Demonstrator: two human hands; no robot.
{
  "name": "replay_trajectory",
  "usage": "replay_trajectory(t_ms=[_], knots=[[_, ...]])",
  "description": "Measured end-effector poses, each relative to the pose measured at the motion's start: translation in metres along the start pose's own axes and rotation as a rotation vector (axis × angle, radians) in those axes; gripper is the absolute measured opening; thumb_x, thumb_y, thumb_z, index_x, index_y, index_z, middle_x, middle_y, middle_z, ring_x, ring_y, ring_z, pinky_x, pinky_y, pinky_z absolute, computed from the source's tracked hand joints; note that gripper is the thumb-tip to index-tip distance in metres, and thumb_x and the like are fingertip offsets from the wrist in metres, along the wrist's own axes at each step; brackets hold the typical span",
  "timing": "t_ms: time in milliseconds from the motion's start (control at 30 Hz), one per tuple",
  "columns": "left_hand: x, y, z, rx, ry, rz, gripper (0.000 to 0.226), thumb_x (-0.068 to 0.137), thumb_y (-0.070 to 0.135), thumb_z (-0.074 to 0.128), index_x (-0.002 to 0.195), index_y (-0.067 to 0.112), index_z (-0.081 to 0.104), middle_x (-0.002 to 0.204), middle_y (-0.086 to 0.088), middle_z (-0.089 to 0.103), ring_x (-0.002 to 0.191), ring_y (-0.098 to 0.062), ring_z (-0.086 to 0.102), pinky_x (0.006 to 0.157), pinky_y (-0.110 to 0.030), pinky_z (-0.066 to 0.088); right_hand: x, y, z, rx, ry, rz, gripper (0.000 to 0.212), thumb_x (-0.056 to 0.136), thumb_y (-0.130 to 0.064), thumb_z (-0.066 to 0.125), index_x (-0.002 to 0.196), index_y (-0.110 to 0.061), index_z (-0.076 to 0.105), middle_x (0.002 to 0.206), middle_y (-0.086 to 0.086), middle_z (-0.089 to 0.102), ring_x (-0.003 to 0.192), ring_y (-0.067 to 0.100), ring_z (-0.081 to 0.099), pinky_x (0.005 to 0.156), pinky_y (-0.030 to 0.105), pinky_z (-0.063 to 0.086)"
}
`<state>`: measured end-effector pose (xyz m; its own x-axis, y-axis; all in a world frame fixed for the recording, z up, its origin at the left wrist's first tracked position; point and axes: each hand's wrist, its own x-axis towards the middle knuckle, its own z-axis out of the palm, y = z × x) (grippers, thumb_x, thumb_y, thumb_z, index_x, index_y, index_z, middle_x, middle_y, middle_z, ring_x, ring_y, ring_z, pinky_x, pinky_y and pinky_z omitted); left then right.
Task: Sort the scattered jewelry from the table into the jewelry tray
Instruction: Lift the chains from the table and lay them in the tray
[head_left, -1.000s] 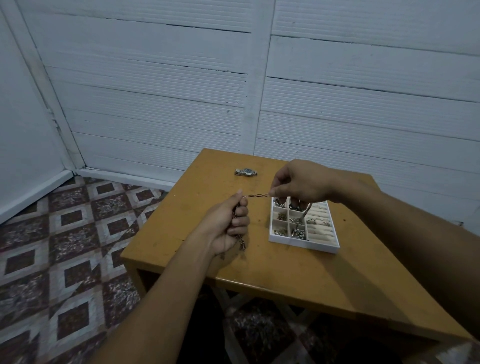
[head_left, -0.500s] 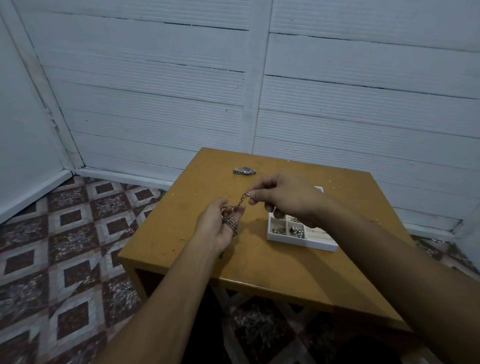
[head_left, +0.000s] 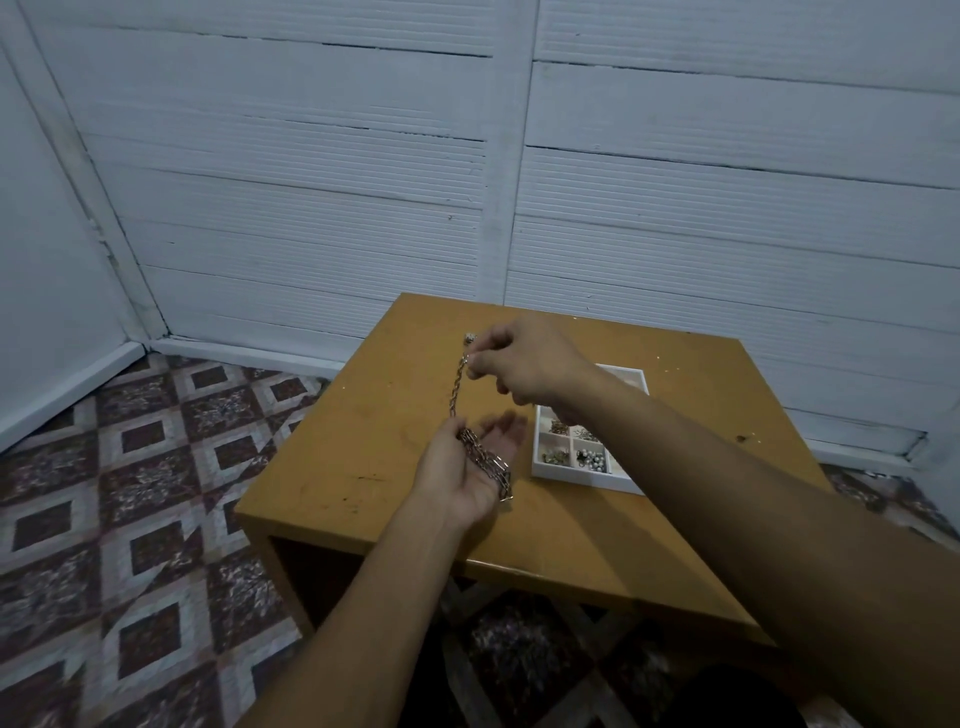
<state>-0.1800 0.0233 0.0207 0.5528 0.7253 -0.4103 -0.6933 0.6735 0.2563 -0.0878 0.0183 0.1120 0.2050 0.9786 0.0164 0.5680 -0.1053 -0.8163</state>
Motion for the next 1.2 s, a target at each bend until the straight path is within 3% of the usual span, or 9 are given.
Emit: replay_trajectory(t_ms=[133,233,367,533,633,867,1000,1100,1200], knots=[[0.006,0.016,0.003,-0.107,-0.034,0.057,0.043,0.104,0.027,0.026,0.101,-0.006,0.053,0.096,-0.026,0.062,0.085,-0.033,0.064,0.087,-0.043,0.05,-0.016,0.013,-0.001,-0.079,-0.066,-0.009,0.009,0.087,-0.01,0.064,0.082,-0.012,0.071,0.056,-0.01,0.062,0.046,0.001,0.049,0.041,0.016,0.036],[0.006,0.027,0.005,-0.157,-0.01,0.129,0.04,0.103,0.026,0.023,0.107,-0.004,0.05,0.099,-0.026,0.061,0.09,-0.036,0.062,0.085,-0.041,0.05,-0.028,0.028,0.001,-0.118,-0.049,0.005,0.007,0.086,-0.012,0.067,0.086,-0.009,0.073,0.061,0.002,0.063,0.047,0.011,0.052,0.04,0.018,0.04],[0.005,0.033,0.011,-0.23,0.025,0.165,0.028,0.101,0.027,0.031,0.091,0.006,0.046,0.083,-0.017,0.063,0.076,-0.029,0.064,0.063,-0.035,0.054,-0.039,0.048,0.014,0.024,-0.043,0.07,0.006,0.087,-0.009,0.067,0.09,-0.004,0.069,0.069,0.011,0.065,0.054,0.016,0.059,0.044,0.024,0.051],[0.009,0.03,0.014,-0.097,0.035,0.142,0.033,0.097,0.029,0.042,0.067,0.014,0.04,0.053,0.0,0.046,0.047,-0.012,0.047,0.049,-0.021,0.036,-0.044,0.069,0.028,0.267,-0.018,0.114,0.004,0.088,-0.01,0.068,0.089,-0.009,0.064,0.078,0.007,0.061,0.072,0.018,0.061,0.061,0.032,0.058],[0.011,0.027,0.016,-0.034,0.019,0.151,0.035,0.097,0.025,0.039,0.063,0.016,0.039,0.051,0.002,0.042,0.042,-0.01,0.042,0.044,-0.02,0.033,-0.048,0.075,0.034,0.424,-0.081,0.133,0.011,0.089,-0.004,0.065,0.098,-0.011,0.067,0.087,0.011,0.065,0.078,0.021,0.06,0.07,0.037,0.054],[0.012,0.02,0.022,0.057,0.027,0.162,0.034,0.095,0.024,0.04,0.062,0.017,0.039,0.056,0.0,0.042,0.043,-0.012,0.044,0.042,-0.018,0.036,-0.053,0.081,0.039,0.445,-0.065,0.115,0.012,0.091,-0.006,0.062,0.095,-0.014,0.07,0.086,0.008,0.065,0.082,0.017,0.059,0.072,0.036,0.048],[0.013,0.016,0.023,0.054,0.047,0.167,0.031,0.096,0.022,0.042,0.065,0.014,0.041,0.06,-0.004,0.049,0.052,-0.016,0.052,0.047,-0.022,0.046,-0.054,0.086,0.034,0.467,-0.016,0.137,0.006,0.091,-0.007,0.062,0.092,-0.008,0.069,0.077,0.01,0.058,0.07,0.02,0.053,0.062,0.03,0.048],[0.016,0.012,0.026,0.091,0.067,0.196,0.029,0.099,0.019,0.039,0.071,0.011,0.042,0.072,-0.013,0.059,0.069,-0.025,0.062,0.068,-0.033,0.056,-0.053,0.089,0.021,0.396,0.08,0.107,0.011,0.09,-0.007,0.064,0.097,-0.003,0.071,0.069,0.006,0.056,0.059,0.015,0.047,0.05,0.022,0.04],[0.022,0.005,0.025,0.15,0.084,0.182,0.028,0.1,0.017,0.036,0.073,0.011,0.04,0.086,-0.019,0.063,0.084,-0.03,0.064,0.084,-0.038,0.053,-0.047,0.091,0.008,0.371,0.144,0.092,0.011,0.087,-0.006,0.067,0.095,-0.007,0.075,0.071,0.001,0.064,0.062,0.01,0.053,0.056,0.023,0.047]])
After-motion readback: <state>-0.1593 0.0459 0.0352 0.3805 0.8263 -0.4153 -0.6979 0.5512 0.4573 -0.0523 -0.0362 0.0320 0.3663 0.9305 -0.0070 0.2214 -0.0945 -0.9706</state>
